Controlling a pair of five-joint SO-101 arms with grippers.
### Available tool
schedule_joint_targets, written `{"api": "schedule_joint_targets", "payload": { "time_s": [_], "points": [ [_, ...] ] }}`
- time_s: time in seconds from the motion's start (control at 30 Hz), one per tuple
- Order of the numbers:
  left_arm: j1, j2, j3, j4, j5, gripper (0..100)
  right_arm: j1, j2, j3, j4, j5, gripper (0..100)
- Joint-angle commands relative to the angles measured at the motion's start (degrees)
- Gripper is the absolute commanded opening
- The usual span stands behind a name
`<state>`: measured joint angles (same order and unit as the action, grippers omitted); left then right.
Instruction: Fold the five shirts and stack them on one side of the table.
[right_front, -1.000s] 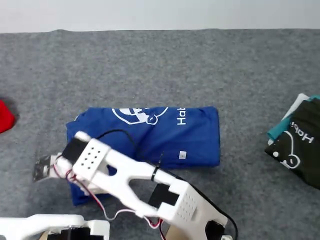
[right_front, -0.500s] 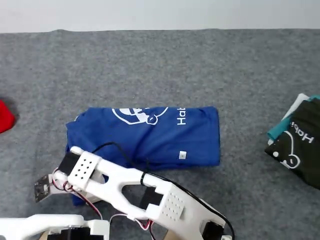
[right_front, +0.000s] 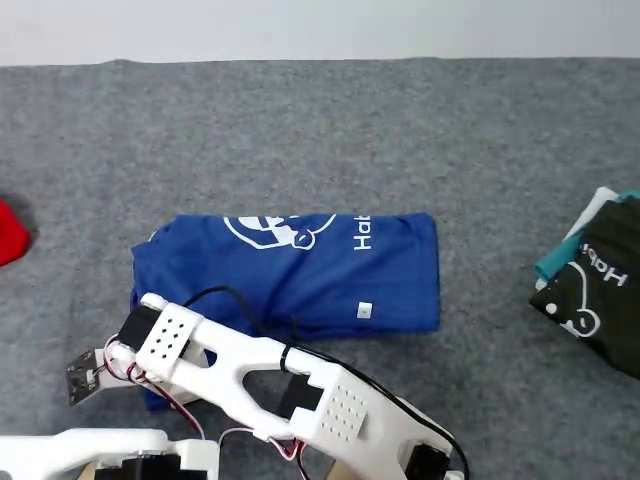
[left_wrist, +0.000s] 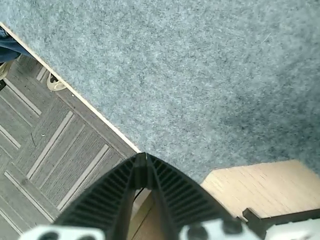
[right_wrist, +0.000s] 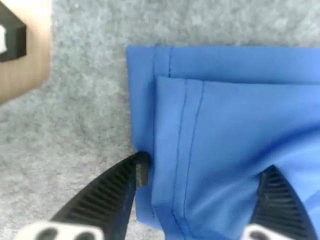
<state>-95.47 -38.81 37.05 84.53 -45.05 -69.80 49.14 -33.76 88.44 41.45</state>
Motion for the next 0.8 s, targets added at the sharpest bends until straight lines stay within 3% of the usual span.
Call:
{"api": "schedule_joint_targets", "payload": {
  "time_s": [0.0,0.17,0.47,0.77],
  "points": [
    [0.1,-1.5,-0.8,0.1,-0.7,1,0.7,1.7,-4.0,-3.1,0.8,17.9],
    [0.2,-1.4,-0.8,0.1,-0.7,1,1.0,2.4,-9.6,-3.2,0.8,4.2],
    [0.0,-1.5,-0.9,0.0,-0.8,1,2.1,1.8,-14.6,0.5,4.5,1.1],
    [-0.2,-1.2,-2.7,0.0,-0.8,1,9.5,2.4,-22.7,0.4,7.3,1.1]
  ]
}}
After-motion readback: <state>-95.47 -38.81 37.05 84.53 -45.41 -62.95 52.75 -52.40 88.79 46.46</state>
